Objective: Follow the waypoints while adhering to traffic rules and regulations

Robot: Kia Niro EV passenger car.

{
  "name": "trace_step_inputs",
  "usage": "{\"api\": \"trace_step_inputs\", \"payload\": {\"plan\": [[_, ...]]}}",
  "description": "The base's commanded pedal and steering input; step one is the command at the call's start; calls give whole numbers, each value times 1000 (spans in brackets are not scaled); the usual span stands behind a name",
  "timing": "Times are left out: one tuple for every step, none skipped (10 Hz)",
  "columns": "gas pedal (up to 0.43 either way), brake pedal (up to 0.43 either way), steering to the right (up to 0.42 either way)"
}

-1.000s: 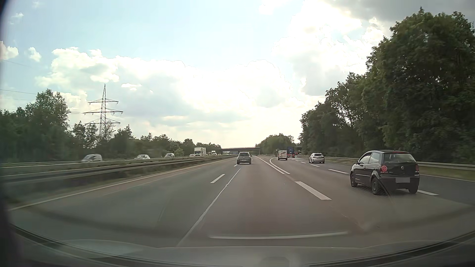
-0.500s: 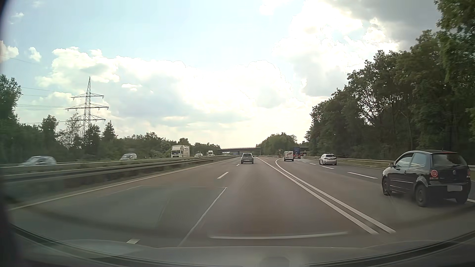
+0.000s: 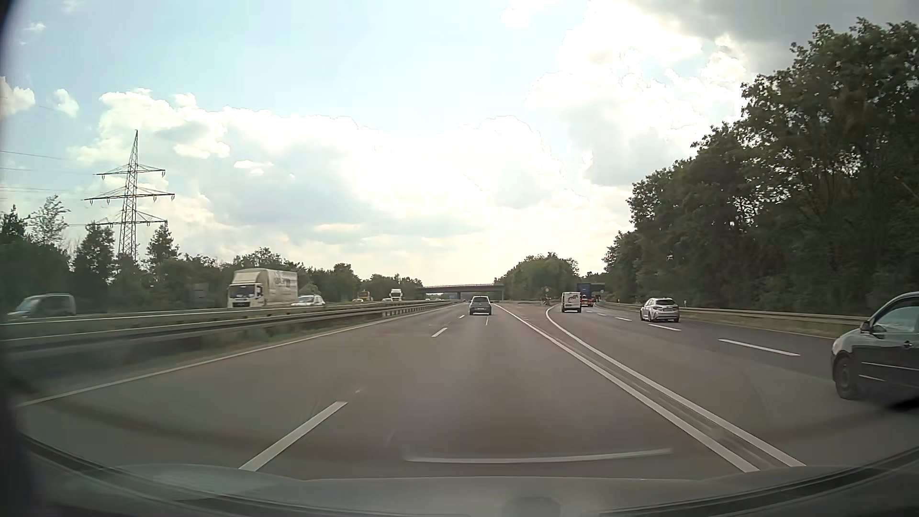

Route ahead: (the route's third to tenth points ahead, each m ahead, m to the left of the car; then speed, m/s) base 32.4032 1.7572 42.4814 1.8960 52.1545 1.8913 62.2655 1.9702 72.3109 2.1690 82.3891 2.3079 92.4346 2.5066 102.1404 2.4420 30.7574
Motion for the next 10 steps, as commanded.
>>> {"api": "trace_step_inputs", "payload": {"plan": [[299, 30, 0], [299, 30, -1], [299, 30, -1], [299, 30, 0], [299, 30, -1], [299, 30, -1], [299, 30, -1], [299, 30, -1], [299, 30, -1], [299, 30, 0]]}}
